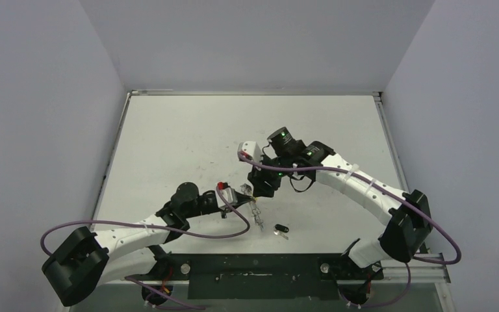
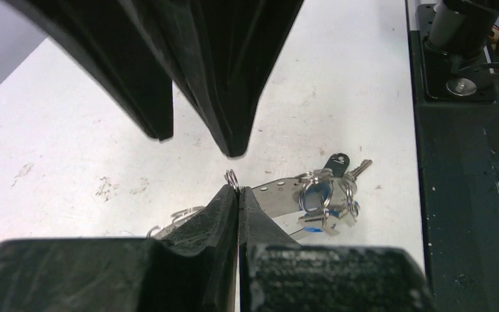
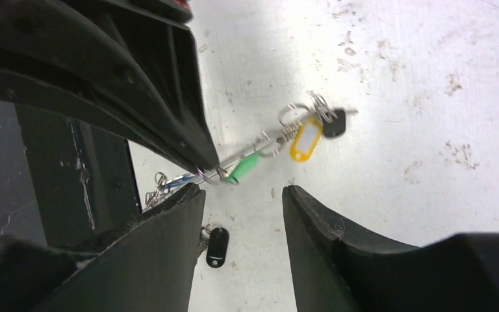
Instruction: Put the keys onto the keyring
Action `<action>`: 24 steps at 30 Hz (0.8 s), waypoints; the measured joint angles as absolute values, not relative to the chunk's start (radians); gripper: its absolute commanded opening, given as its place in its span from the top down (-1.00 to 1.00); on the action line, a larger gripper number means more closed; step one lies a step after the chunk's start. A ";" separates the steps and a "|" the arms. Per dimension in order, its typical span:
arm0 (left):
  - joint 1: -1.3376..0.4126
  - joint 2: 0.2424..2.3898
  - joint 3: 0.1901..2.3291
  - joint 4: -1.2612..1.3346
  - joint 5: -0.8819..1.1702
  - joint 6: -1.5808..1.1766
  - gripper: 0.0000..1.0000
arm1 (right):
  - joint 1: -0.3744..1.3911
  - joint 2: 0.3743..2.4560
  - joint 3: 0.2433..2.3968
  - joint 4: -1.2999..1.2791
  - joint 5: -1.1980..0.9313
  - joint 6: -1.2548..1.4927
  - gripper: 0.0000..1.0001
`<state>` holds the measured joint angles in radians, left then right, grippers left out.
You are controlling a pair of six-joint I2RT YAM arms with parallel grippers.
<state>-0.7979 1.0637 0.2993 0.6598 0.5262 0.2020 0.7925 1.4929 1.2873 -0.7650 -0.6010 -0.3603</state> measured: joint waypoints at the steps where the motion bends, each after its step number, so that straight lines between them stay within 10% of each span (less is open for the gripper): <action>1: -0.798 1.062 0.287 0.684 0.516 0.194 1.00 | 0.772 1.475 1.263 -0.739 -0.610 -0.348 0.04; 24: -0.800 1.030 0.207 0.925 0.513 0.170 1.00 | 0.671 1.214 0.878 -0.322 -0.900 -0.428 0.23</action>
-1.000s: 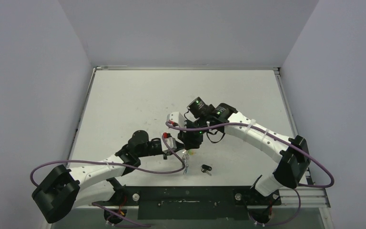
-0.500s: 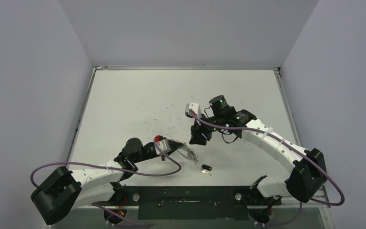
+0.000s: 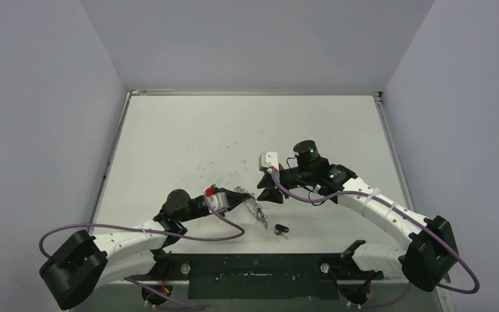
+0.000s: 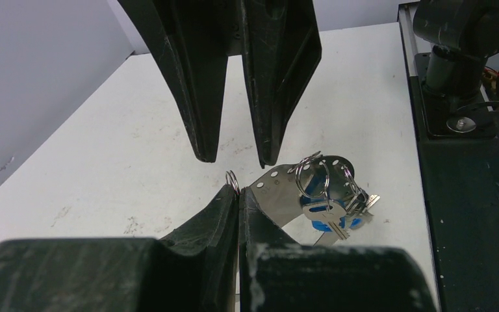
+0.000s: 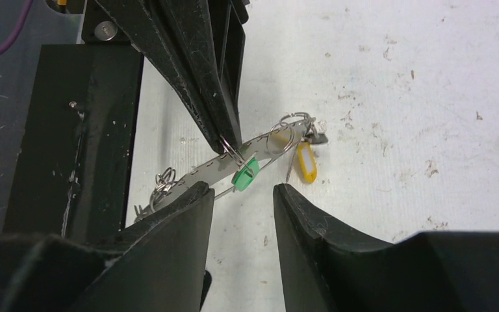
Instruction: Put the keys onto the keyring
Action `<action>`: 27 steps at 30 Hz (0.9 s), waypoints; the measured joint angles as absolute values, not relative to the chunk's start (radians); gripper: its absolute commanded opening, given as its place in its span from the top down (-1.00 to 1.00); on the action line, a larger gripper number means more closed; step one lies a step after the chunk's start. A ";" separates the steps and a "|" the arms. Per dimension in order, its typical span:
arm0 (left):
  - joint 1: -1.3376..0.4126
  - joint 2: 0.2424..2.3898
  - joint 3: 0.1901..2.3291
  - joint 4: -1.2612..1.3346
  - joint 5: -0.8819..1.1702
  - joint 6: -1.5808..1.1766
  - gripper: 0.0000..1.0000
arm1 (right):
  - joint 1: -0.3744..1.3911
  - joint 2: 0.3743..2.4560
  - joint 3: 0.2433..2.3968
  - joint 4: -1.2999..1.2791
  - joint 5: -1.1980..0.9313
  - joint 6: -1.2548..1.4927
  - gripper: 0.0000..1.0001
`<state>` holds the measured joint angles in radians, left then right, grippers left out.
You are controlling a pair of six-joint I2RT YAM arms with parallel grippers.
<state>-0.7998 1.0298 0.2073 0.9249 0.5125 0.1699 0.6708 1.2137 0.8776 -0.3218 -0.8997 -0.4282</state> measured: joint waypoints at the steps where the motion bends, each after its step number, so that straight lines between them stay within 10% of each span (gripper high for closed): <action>1: -0.800 1.026 0.207 0.925 0.514 0.170 1.00 | 0.671 1.214 0.876 -0.311 -0.903 -0.434 0.24; 27: -0.800 1.024 0.207 0.925 0.540 0.169 1.00 | 0.675 1.274 0.857 -0.212 -1.010 -0.446 0.55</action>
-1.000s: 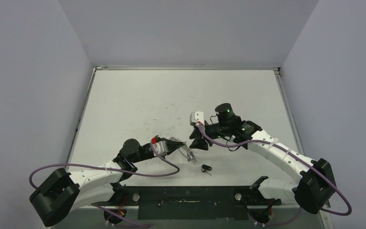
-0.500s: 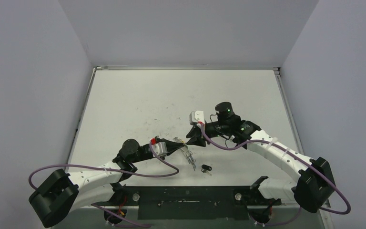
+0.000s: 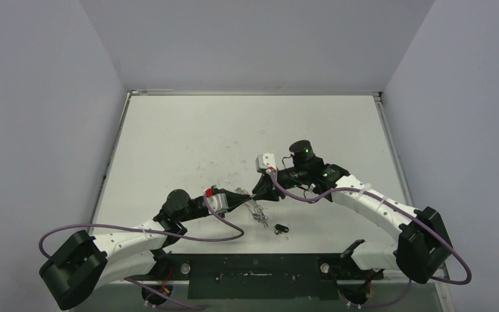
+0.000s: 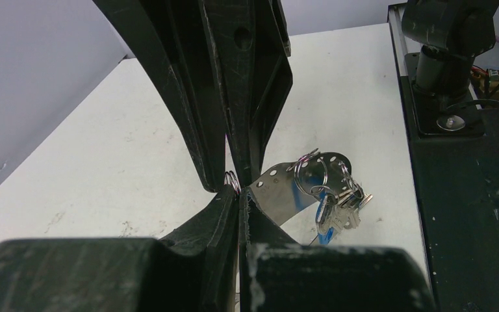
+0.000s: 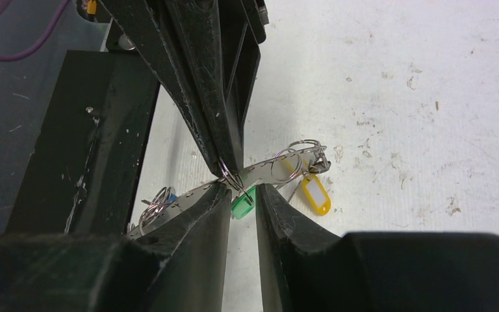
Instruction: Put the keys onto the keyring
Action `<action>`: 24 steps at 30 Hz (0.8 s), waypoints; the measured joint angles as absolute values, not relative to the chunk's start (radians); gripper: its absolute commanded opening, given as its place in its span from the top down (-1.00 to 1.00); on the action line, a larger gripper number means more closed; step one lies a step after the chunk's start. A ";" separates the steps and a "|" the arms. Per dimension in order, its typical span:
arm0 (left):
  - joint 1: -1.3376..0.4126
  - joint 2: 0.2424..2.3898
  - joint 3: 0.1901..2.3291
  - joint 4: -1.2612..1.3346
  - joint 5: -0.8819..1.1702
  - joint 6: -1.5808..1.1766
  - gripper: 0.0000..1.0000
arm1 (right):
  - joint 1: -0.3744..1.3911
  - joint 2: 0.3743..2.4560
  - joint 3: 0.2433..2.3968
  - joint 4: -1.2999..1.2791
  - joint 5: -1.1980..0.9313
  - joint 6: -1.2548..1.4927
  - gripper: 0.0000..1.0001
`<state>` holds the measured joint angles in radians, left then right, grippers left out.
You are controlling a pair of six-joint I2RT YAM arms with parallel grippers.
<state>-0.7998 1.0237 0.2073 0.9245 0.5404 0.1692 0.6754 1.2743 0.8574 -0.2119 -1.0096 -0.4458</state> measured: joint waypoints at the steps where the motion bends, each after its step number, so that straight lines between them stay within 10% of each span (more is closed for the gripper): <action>1: -0.800 1.024 0.207 0.925 0.541 0.169 1.00 | 0.676 1.279 0.856 -0.212 -1.011 -0.446 0.55; 7: -0.800 1.024 0.207 0.925 0.548 0.169 1.00 | 0.682 1.288 0.856 -0.206 -1.015 -0.447 0.55; 11: -0.800 1.024 0.207 0.925 0.548 0.169 1.00 | 0.683 1.288 0.856 -0.202 -1.020 -0.453 1.00; 21: -0.800 1.019 0.204 0.919 0.549 0.165 1.00 | 0.688 1.288 0.860 -0.232 -1.021 -0.475 1.00; 24: -0.804 1.003 0.200 0.914 0.541 0.167 0.68 | 0.696 1.291 0.895 -0.293 -1.003 -0.473 1.00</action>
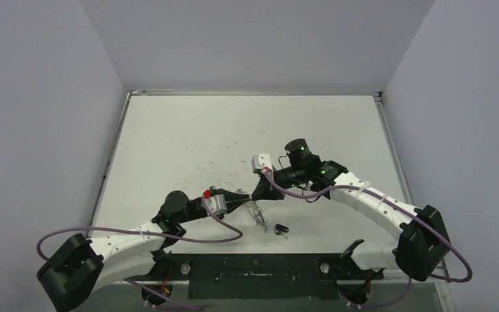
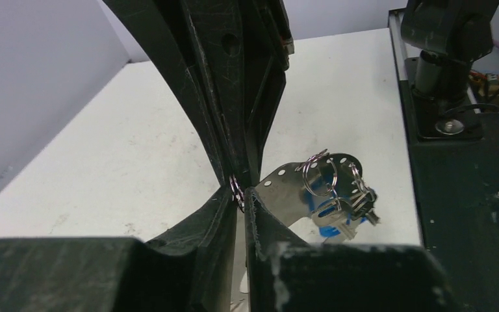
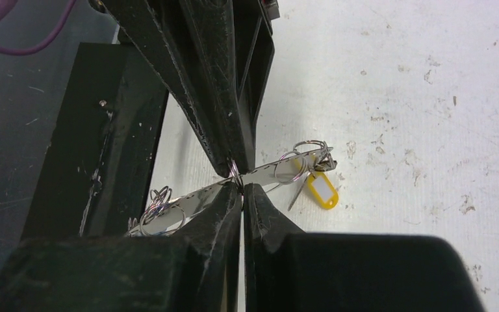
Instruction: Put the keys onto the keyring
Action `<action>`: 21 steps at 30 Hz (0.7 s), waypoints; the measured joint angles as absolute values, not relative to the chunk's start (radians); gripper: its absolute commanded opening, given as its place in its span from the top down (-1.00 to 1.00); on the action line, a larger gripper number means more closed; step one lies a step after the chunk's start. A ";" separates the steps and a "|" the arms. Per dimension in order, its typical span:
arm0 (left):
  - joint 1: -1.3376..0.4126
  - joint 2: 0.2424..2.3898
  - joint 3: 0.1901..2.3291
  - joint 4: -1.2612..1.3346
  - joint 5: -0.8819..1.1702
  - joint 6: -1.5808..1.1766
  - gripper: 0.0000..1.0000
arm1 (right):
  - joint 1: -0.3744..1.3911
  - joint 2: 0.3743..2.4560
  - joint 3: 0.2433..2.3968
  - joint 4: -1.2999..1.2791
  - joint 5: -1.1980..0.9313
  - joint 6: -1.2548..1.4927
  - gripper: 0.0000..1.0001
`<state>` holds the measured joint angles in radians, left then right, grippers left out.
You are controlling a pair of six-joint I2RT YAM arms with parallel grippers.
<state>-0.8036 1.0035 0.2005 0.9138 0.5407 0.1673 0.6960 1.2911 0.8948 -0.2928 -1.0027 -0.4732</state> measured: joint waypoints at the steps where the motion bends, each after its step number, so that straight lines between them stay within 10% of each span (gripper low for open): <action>1: -0.804 0.994 0.200 0.911 0.534 0.170 0.60 | 0.699 1.295 0.915 -0.322 -0.991 -0.471 1.00; 12: -0.804 0.777 0.199 0.730 0.411 0.226 0.06 | 0.809 1.449 1.188 -0.702 -0.745 -0.434 1.00; 21: -0.804 0.589 0.202 0.390 0.358 0.248 0.06 | 0.892 1.562 1.357 -0.904 -0.541 -0.407 1.00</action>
<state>-0.8036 0.5892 0.2016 0.3897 0.3580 0.2478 0.8917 1.5616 1.3567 -0.9035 -0.5411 -0.4072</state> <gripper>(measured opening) 0.486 0.034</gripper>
